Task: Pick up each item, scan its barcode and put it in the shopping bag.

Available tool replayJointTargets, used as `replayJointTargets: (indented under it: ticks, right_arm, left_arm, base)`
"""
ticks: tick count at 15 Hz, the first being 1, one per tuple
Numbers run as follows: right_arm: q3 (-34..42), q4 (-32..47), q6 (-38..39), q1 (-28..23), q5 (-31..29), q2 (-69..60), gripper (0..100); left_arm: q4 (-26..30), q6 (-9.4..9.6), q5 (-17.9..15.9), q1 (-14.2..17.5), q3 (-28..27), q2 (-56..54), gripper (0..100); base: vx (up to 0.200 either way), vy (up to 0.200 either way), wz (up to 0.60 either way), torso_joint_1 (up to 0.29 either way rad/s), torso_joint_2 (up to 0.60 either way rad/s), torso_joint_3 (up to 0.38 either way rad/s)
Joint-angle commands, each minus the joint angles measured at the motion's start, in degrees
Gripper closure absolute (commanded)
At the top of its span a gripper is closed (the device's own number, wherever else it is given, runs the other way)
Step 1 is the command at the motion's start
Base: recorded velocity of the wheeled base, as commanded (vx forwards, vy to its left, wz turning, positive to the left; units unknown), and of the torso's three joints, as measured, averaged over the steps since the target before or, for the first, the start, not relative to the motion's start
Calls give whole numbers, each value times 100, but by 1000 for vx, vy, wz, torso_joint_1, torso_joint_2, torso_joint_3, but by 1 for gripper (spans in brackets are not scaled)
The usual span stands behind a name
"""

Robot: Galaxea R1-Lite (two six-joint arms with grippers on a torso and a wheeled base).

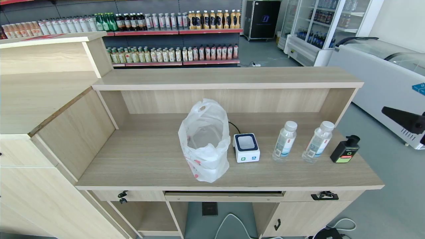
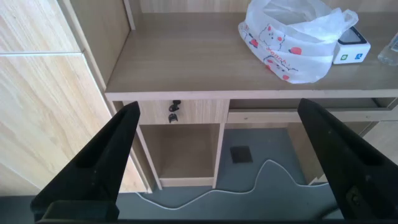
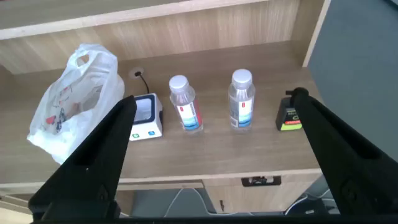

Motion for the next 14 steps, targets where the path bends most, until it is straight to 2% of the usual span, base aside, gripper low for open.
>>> replayJointTargets:
  ticks: [1, 5, 9, 13, 14]
  right_arm:
    - [-137, -682, -251, -10, 39, 1624, 0]
    - [-146, -1183, -620, -19, -14, 2556, 0]
    - [-93, -1200, -620, -291, -366, 2934, 0]
    - [-76, -1253, -884, -326, -313, 3329, 0]
    - [-102, -1464, -1024, -326, -216, 3540, 0]
  left_arm:
    - [0, 1, 1, 0, 0, 9, 0]
    - [0, -7, 1, 0, 0, 9, 0]
    - [0, -7, 1, 0, 0, 9, 0]
    - [0, -7, 1, 0, 0, 9, 0]
    - [0, -7, 1, 0, 0, 9, 0]
  base:
    - [0, 0, 0, 0, 0, 0]
    - [0, 0, 0, 0, 0, 0]
    - [0, 0, 0, 0, 0, 0]
    - [0, 0, 0, 0, 0, 0]
    - [0, 0, 0, 0, 0, 0]
